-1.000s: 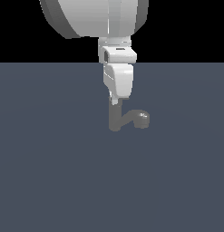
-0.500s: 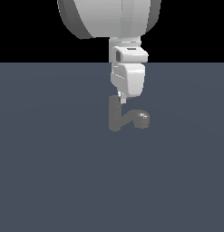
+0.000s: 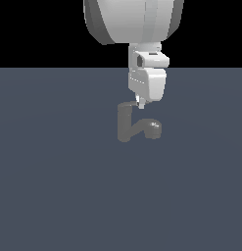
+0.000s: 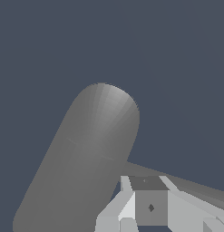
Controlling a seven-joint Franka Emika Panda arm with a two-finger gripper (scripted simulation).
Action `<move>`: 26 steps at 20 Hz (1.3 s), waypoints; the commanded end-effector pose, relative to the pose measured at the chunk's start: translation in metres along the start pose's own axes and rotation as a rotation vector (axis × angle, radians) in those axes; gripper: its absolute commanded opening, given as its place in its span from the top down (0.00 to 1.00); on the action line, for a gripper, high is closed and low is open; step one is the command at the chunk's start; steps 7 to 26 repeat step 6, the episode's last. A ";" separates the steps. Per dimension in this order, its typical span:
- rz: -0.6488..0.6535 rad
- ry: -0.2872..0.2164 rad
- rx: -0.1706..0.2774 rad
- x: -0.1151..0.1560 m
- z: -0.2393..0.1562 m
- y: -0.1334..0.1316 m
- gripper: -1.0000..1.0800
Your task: Turn on the faucet by rotating a designated handle.
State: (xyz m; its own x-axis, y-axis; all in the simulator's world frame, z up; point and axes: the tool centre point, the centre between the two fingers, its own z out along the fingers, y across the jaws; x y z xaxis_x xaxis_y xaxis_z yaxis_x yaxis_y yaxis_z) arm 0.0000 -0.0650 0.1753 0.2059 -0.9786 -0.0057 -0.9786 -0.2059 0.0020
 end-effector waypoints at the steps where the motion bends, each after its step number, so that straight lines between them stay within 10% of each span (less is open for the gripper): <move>1: 0.032 0.005 0.003 0.027 0.002 -0.001 1.00; 26: 0.040 0.006 0.002 0.044 0.002 -0.007 1.00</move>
